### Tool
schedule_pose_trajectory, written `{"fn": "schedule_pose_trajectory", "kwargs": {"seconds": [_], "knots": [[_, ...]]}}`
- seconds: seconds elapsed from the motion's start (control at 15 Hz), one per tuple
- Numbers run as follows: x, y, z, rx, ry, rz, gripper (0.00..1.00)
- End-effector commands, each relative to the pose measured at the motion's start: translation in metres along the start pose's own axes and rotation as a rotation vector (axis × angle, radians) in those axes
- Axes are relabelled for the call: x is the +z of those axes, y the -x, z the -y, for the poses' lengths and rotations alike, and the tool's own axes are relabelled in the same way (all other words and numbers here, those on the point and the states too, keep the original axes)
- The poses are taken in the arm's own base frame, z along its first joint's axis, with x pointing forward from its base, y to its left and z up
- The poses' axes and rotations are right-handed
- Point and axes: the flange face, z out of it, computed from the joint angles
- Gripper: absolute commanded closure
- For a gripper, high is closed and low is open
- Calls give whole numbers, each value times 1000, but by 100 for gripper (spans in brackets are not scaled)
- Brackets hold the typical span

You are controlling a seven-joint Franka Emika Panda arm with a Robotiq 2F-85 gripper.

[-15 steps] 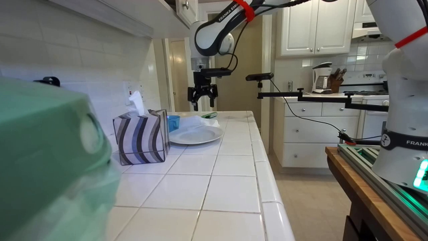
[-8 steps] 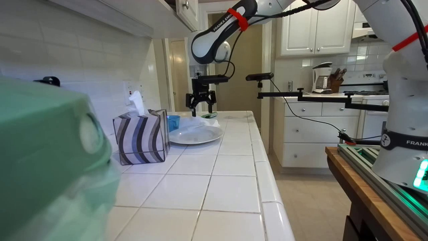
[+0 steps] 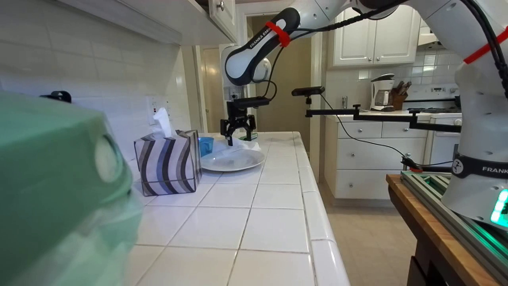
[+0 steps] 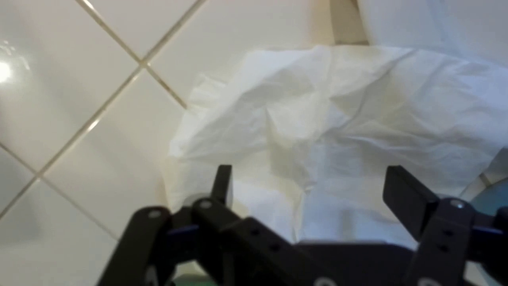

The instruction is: Wipe the plate using the tissue

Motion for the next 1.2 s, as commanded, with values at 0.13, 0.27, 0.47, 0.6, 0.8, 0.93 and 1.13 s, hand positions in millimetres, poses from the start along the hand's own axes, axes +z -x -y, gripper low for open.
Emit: {"fn": "schedule_pose_trajectory", "kwargs": {"seconds": [0.13, 0.27, 0.47, 0.6, 0.8, 0.93, 1.13], "knots": [[7, -10, 0, 6, -10, 12, 51], [7, -11, 0, 4, -9, 11, 67], [5, -12, 2, -1, -8, 12, 89], [5, -13, 2, -3, -6, 14, 100], [1, -12, 1, -2, -4, 24, 100], [-15, -8, 0, 13, 10, 33, 100], [-56, -2, -11, 47, 39, 66, 100]]}}
